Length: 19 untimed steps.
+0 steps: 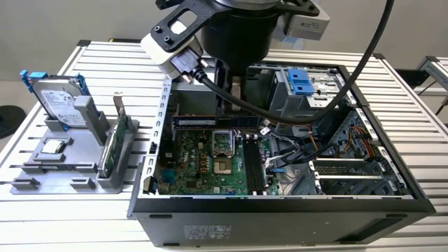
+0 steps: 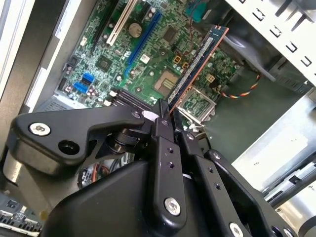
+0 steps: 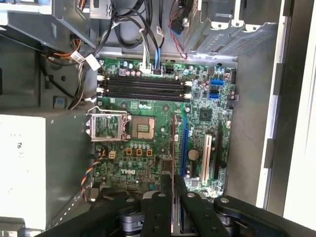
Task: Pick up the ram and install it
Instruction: 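Pick up the ram and move it above insertion slot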
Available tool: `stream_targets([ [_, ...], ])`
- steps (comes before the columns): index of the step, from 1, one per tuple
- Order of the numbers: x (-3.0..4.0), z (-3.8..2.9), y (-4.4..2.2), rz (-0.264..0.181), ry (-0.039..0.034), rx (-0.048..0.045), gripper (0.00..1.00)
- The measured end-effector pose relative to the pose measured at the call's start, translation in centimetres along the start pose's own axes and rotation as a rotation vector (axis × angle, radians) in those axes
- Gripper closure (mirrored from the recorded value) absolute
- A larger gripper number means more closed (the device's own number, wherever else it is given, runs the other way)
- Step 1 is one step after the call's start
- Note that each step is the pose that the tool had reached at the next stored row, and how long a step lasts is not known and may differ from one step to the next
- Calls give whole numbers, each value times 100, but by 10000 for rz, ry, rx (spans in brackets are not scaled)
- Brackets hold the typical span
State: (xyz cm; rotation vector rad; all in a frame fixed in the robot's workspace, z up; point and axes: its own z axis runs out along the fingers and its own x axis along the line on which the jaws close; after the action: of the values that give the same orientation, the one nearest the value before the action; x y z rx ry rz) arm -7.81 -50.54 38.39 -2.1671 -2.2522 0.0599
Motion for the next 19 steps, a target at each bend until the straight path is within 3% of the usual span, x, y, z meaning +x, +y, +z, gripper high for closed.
stream_targets([
  [19, -9, -9, 236, 0, 6, 10, 100],
])
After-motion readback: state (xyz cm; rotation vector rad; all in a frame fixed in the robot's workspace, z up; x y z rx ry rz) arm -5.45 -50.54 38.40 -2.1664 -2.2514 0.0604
